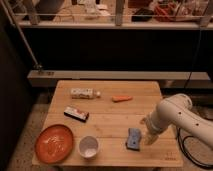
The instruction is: Place the white sponge in the ceramic bowl
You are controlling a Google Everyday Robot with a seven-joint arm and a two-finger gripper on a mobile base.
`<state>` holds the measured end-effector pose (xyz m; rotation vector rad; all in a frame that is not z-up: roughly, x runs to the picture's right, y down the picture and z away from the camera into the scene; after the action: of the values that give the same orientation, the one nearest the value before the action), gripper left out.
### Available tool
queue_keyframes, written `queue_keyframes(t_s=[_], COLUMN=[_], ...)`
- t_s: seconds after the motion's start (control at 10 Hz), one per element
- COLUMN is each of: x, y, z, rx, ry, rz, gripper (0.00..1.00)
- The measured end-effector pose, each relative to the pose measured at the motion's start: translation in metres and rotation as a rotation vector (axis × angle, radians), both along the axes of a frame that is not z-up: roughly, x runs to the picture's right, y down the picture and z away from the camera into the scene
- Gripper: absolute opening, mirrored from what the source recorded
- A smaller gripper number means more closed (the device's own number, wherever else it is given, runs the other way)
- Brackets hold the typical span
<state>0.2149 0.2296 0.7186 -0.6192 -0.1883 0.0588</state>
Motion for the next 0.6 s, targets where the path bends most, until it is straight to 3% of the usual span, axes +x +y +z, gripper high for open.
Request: queue_keyframes(t_s=[0.4,0.6], x=[-0.005,-0.007], y=[0.006,0.018], z=[0.011,0.021], rx=[-0.017,-0.029], ry=[-0.008,-0.018], rz=[-0.017,-0.013], gripper=[0.8,0.8])
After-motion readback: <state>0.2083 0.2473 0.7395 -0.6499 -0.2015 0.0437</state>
